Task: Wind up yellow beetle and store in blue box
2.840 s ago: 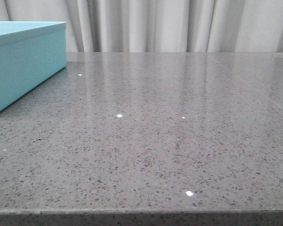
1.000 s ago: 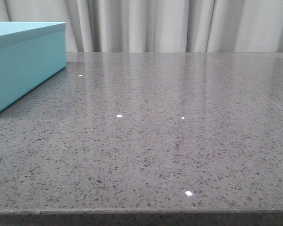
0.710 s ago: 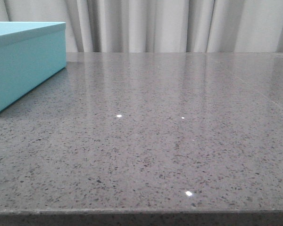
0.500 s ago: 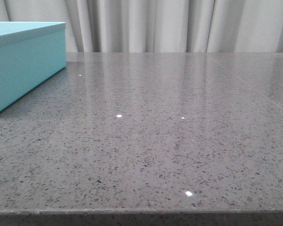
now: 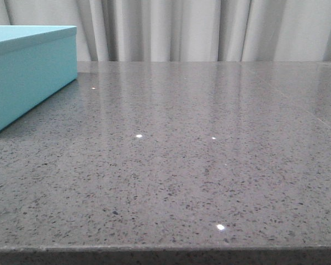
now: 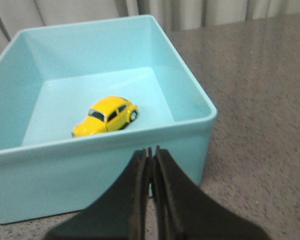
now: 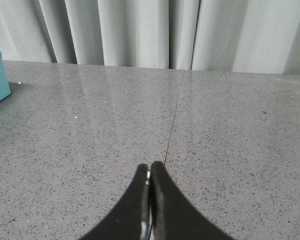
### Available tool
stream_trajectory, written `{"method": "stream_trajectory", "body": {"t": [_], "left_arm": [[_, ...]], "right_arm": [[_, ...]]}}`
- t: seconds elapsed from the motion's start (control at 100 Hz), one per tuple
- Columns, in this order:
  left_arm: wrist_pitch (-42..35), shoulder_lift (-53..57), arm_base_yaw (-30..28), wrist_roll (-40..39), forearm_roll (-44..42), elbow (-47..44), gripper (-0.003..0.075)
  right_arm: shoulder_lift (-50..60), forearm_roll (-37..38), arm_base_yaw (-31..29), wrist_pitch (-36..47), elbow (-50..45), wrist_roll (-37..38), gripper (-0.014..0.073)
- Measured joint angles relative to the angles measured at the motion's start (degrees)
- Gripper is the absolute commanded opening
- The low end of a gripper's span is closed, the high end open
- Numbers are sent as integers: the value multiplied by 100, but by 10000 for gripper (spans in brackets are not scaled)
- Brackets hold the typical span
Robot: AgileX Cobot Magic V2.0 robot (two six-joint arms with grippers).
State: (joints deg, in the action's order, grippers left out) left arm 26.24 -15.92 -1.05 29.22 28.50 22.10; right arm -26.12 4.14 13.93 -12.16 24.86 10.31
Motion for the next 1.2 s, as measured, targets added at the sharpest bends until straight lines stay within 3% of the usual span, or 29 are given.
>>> {"method": "stream_trajectory", "body": {"t": [0.58,0.79,1.2], "left_arm": [[-2445,1293,0,-2753,-2090,-1635,-18],[-2545,1617,0,-2922,-2195,-2193,-19],[-2439,1617,0,-2922,-2203,-2210,-19]], "right_arm": [[0,0,0,0,0,0,-64],[0,0,0,0,0,0,-64],[0,0,0,15,0,0,-64]]}}
